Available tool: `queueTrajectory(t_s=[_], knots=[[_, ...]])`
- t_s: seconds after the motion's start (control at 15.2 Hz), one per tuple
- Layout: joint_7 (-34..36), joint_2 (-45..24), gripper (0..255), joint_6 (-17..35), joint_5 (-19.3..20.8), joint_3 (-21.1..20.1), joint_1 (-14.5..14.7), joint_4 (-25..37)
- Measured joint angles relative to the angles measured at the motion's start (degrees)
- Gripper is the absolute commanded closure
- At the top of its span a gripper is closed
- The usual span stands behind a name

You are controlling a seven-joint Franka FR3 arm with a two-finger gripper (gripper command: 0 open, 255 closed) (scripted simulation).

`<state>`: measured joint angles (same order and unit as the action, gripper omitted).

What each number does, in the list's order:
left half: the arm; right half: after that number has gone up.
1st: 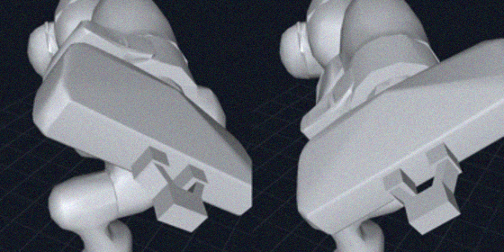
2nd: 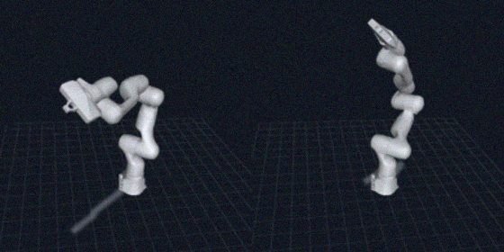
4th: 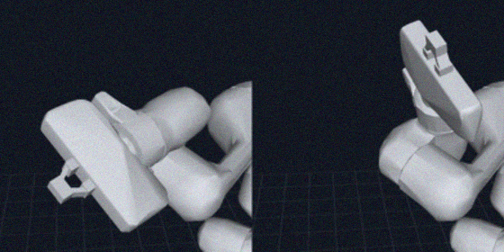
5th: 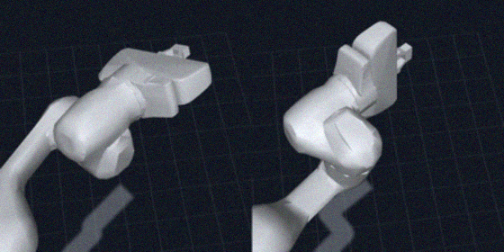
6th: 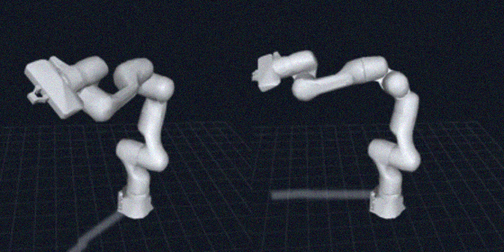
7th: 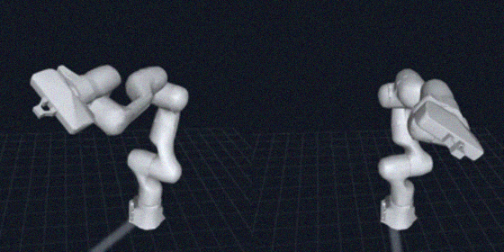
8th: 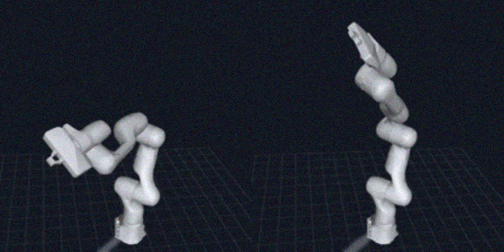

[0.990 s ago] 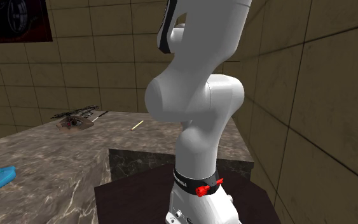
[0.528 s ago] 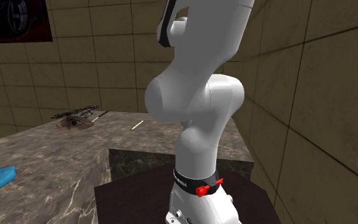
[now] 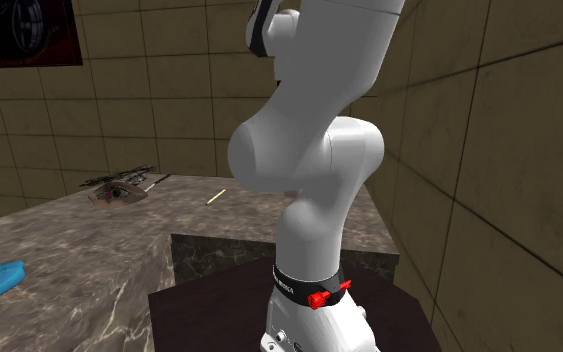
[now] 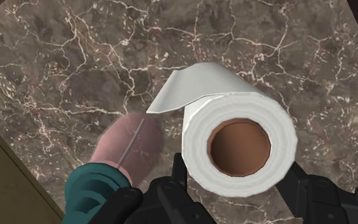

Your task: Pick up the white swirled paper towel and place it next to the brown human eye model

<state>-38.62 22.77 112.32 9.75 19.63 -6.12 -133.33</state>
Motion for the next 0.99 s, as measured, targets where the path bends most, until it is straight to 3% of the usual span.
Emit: queueTrajectory(t_s=[0.99], knots=[[-0.51,1.25,255,-11.59,-0.60,-1.13,0.29,10.37]])
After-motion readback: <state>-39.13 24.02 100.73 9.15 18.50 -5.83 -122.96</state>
